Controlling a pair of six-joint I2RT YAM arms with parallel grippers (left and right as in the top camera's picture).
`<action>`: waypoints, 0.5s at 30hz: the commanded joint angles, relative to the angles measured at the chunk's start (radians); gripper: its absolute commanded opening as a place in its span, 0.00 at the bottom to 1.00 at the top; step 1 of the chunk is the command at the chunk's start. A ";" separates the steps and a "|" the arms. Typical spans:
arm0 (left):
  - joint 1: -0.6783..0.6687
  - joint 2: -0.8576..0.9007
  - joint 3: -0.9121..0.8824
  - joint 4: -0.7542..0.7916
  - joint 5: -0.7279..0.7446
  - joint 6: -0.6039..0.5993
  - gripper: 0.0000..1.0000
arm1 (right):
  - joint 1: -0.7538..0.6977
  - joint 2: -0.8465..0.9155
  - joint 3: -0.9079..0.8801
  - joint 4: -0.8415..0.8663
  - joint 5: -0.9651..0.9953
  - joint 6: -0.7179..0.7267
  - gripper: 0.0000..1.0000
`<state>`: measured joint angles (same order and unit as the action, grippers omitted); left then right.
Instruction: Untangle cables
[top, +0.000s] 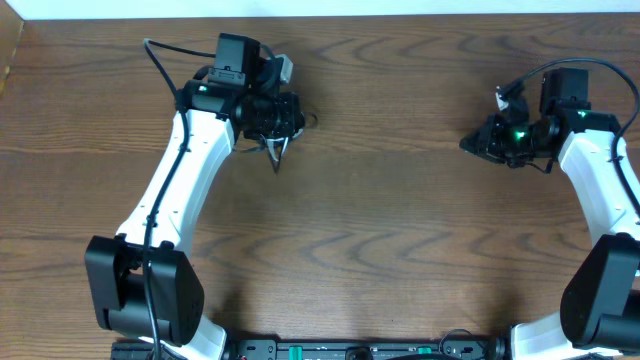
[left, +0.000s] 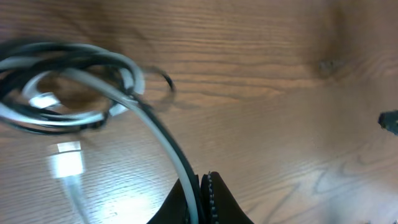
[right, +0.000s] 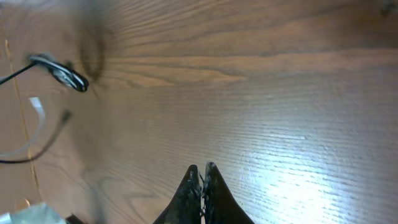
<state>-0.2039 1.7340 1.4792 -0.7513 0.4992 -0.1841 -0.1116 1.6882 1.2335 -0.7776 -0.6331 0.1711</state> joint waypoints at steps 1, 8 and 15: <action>-0.015 -0.003 -0.002 0.015 0.090 0.000 0.08 | 0.045 -0.001 0.008 0.030 -0.071 -0.058 0.02; -0.015 -0.004 -0.002 0.090 0.339 -0.017 0.07 | 0.145 -0.001 0.008 0.112 -0.137 -0.056 0.40; -0.016 -0.004 -0.002 0.060 0.351 -0.016 0.08 | 0.259 0.001 0.008 0.238 -0.113 -0.016 0.47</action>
<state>-0.2188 1.7355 1.4792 -0.6853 0.8097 -0.1913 0.1184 1.6882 1.2335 -0.5686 -0.7467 0.1276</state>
